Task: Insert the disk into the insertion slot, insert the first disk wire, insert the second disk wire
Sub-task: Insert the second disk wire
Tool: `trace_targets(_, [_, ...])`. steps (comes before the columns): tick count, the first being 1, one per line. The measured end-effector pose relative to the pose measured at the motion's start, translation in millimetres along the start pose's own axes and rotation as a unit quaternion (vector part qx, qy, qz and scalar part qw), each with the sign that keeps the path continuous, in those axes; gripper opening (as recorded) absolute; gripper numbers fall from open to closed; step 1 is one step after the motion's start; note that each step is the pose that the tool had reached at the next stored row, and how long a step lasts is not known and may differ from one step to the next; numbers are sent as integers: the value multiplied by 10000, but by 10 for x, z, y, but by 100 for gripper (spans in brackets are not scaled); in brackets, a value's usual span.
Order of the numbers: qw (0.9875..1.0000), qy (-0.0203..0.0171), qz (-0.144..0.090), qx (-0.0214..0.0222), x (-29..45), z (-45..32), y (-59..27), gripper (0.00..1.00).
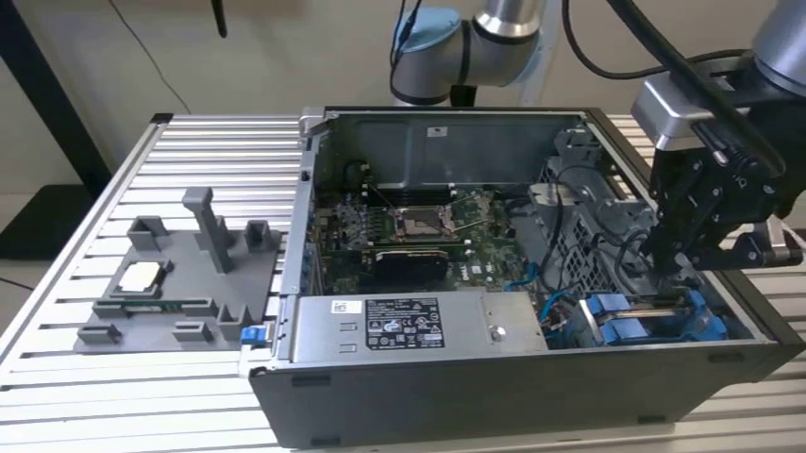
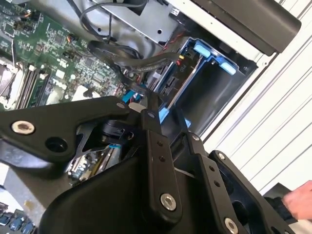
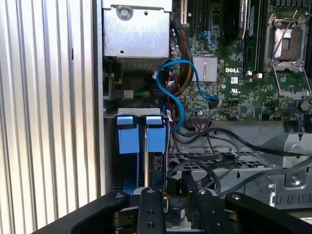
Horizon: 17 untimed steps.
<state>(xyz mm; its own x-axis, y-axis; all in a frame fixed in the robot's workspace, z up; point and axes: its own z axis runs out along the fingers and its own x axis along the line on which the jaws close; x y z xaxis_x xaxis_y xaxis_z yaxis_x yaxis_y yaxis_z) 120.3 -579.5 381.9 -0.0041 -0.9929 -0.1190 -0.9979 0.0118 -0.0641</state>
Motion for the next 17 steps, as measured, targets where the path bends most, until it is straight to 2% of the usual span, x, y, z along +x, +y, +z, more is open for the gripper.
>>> trace_targets(4, [10000,5,-5,45,-2,7,5,28])
trace_targets(6, [10000,9,-5,58,-2,12,5,16])
trace_targets(12, [10000,18,2,53,2,36,-6,16])
trace_targets(13, [10000,31,2,47,2,41,-17,16])
trace_targets(14, [10000,65,3,19,2,43,-32,16])
trace_targets(17, [9997,198,7,-108,2,47,-90,16])
